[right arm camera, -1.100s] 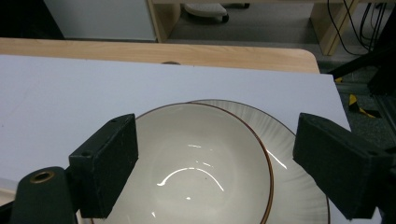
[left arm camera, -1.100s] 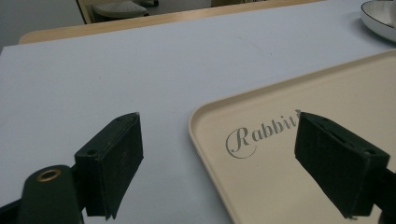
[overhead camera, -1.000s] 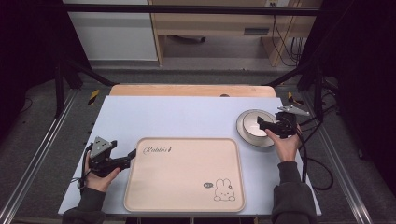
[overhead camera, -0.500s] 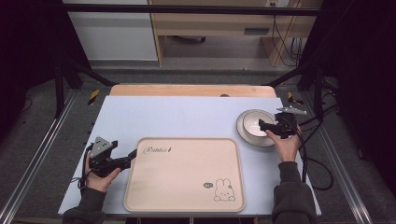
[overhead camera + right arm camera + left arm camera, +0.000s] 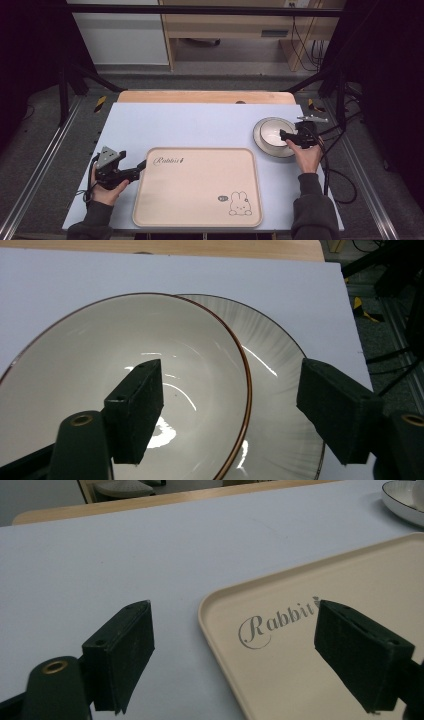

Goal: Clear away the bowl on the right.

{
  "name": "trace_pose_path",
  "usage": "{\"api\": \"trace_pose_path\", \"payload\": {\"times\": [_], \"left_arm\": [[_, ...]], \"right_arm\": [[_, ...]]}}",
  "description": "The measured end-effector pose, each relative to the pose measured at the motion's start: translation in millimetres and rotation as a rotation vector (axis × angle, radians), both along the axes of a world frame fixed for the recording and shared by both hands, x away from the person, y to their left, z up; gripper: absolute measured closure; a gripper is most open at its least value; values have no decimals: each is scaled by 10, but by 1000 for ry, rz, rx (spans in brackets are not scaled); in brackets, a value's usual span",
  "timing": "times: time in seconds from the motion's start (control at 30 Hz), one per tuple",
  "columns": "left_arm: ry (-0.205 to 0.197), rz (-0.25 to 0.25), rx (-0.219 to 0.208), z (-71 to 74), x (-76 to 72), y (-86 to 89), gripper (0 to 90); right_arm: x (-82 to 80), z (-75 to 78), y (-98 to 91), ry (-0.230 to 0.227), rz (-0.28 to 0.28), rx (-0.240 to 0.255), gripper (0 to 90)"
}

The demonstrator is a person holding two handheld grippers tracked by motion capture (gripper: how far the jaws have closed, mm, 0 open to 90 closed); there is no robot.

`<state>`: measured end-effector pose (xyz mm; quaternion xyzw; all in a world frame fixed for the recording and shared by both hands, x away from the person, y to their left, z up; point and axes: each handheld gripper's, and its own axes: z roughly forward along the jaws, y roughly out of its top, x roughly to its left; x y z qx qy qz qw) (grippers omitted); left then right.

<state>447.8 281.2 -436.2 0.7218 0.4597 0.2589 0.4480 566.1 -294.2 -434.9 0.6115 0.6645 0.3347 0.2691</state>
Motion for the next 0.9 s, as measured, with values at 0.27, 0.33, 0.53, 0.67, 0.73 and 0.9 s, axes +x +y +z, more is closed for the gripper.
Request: {"api": "trace_pose_path", "payload": {"times": [0.27,0.33,0.53,0.67,0.73,0.9], "left_arm": [[2,-1,2,-6,2,-2,160],[3,0,3,-7,3,-2,160],[6,-1,5,-11,6,-4,161],[7,-1,6,-13,8,-3,163],[7,-1,6,-12,8,-2,163],[8,1,5,-15,10,-2,163]], "right_arm": [[27,-46,-39,57,-5,30,349],[29,-48,-37,67,-10,37,363],[55,-84,-40,103,0,47,464],[67,-98,-46,125,-2,58,524],[75,-112,-56,132,3,47,543],[95,-133,-47,153,-7,59,579]]}}
